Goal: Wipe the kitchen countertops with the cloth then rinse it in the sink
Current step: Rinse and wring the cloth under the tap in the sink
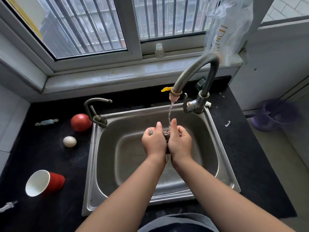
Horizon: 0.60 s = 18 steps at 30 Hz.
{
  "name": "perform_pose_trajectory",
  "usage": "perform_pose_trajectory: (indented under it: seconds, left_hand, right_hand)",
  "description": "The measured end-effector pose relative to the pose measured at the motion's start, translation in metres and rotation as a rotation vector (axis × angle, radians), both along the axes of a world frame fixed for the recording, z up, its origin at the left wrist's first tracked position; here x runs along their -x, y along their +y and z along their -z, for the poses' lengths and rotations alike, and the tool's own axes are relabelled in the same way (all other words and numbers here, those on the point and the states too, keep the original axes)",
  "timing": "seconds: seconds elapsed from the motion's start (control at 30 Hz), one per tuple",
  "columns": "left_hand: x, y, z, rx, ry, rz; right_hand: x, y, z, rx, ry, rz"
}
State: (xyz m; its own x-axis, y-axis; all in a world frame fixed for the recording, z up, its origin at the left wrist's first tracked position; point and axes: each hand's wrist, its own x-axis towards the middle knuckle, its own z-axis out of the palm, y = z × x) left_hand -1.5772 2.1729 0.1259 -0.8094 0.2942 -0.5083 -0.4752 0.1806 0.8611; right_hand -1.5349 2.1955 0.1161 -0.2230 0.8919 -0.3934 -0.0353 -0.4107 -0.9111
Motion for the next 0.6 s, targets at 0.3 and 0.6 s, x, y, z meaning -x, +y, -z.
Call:
perform_pose_trajectory:
  seconds: [0.3,0.6]
  left_hand:
    - [-0.011,-0.011,0.018,0.051,0.634,0.392]
    - [-0.006,-0.018,0.027,0.093,0.816,0.666]
  right_hand:
    - [-0.005,0.019,-0.003,0.506,-0.087,-0.033]
    - [-0.017,0.022,0.004,0.700,-0.070,-0.144]
